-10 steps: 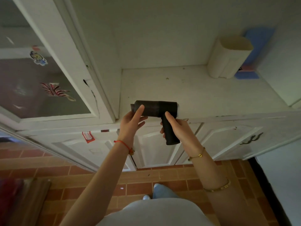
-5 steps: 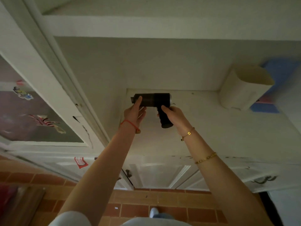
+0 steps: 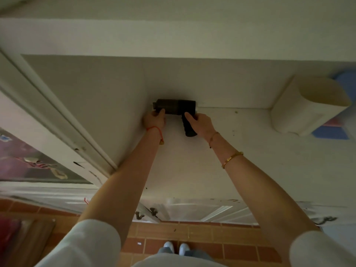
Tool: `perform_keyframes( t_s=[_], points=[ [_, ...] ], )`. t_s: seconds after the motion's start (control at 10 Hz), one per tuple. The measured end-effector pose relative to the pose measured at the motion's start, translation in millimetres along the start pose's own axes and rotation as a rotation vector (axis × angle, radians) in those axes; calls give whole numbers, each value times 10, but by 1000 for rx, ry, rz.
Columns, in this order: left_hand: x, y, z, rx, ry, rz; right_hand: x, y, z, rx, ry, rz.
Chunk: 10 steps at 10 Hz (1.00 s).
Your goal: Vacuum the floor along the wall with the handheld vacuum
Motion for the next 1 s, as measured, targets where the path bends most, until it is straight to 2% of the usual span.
perform_keyframes(
  t_s=[0.2, 0.5, 0.6, 0.7, 0.9, 1.0],
  points=[
    [4, -278, 111, 63, -165, -60, 25, -158, 31, -21, 86, -86],
    [59, -594, 375, 81, -193, -54, 128, -227, 53, -36, 82, -192],
    [39, -734, 482, 118, -292, -71, 140, -212, 43, -43, 89, -192],
    [-25, -201, 109, 156, -436, -22, 152, -178, 54, -45, 93, -199],
    [-104, 122, -42, 300, -570, -26, 164, -83, 65, -35, 133, -174],
    [-103, 162, -20, 375, -628, -18, 89, 29, 53, -59, 178, -238]
  ],
)
Point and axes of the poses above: each hand's wrist, its own y-axis away from the middle knuckle, its own x-axis out of the palm, z = x × y, the point moved 6 cm from there along -y, towards the middle knuckle, and after that the axes turned 2 degrees about -x, right-handed, at the moved point
